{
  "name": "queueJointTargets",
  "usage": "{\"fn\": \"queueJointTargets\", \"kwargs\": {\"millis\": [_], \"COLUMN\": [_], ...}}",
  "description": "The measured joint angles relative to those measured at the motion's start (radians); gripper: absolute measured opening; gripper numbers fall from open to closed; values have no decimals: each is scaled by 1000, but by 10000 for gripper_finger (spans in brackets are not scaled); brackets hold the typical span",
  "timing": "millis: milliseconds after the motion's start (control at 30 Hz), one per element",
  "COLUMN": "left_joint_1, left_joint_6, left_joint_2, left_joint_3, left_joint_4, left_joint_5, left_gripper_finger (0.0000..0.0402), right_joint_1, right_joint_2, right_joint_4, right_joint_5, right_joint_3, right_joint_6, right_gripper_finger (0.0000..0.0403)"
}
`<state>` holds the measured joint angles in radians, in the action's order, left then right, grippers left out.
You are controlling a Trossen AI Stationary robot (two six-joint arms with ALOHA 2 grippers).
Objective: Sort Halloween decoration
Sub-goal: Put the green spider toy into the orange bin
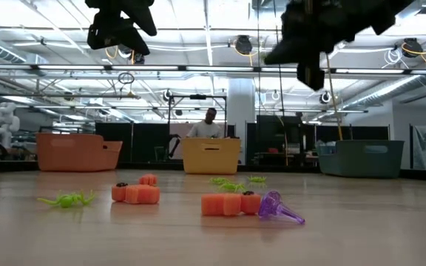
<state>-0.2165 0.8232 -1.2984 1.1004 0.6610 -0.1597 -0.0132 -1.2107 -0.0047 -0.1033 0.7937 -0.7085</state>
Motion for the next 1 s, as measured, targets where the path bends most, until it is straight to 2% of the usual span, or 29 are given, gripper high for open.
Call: {"fn": "queueJointTargets", "kwargs": {"millis": [267,500,833,1000], "left_joint_1": [0,0,0,0], "left_joint_6": [-1,-31,-153,-161], "left_joint_2": [0,0,0,0], "left_joint_3": [0,0,0,0], "left_joint_4": [-66,-201,-398,-468], "left_joint_5": [57,85,82,38], "left_gripper_finger": [175,175,175,175], "right_joint_1": [41,89,151,153], "right_joint_2": [59,58,76,128], "right_joint_4": [173,208,121,80], "right_joint_5": [81,101,19,-38], "right_joint_3": [0,1,1,1], "right_joint_6": [-31,-16,116,155], "right_gripper_finger": [0,0,0,0]}}
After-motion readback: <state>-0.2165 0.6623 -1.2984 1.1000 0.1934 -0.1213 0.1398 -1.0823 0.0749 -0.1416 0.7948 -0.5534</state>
